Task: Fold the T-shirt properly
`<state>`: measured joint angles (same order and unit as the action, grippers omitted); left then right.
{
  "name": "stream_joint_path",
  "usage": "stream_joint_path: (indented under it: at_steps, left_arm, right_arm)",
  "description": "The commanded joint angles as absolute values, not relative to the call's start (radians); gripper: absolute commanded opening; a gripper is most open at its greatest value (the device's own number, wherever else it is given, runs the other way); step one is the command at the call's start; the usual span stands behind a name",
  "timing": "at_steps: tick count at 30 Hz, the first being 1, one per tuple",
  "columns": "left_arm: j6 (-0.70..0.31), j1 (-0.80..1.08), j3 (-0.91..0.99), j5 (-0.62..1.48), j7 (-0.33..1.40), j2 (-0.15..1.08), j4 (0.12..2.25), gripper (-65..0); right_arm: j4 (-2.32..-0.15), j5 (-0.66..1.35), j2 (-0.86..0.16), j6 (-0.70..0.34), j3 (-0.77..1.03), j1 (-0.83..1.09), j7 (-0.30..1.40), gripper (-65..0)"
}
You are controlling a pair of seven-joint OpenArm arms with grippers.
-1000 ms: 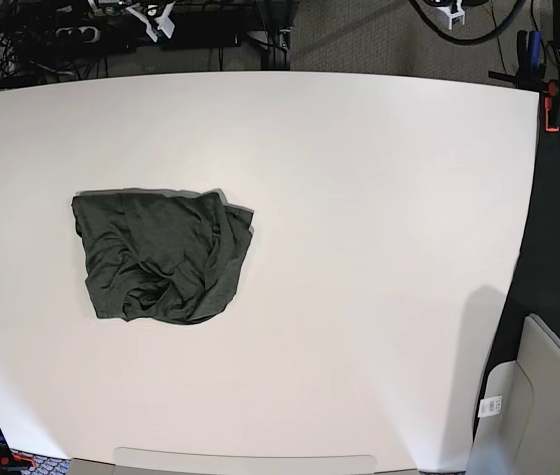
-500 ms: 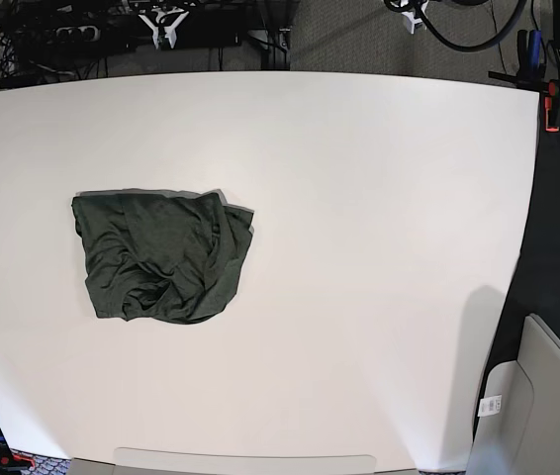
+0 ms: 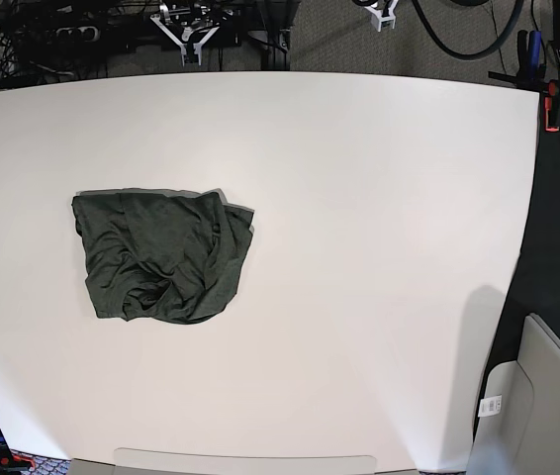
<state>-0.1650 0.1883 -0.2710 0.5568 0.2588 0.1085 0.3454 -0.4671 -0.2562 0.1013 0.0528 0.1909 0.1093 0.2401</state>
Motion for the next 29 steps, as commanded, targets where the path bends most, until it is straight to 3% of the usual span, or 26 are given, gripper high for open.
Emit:
stream_joint_path:
  at_steps: [1, 9, 29]
  left_arm:
    - [-0.168, 0.193, -0.291, 0.556, 0.254, 0.114, 0.346, -65.0]
    - [-0.168, 0.197, -0.406, 0.556, 0.254, 0.094, 0.346, -65.0]
    - [-0.168, 0.199, -0.409, 0.556, 0.265, 0.031, 0.343, -65.0]
  right_arm:
    - [-0.472, -0.252, 0.116, 0.044, 0.191, 0.114, 0.234, -64.9]
    - [-0.472, -0.252, 0.137, 0.061, 0.191, 0.125, 0.231, -64.9]
    - [-0.472, -0.249, 0.140, 0.061, 0.196, 0.171, 0.168, -64.9]
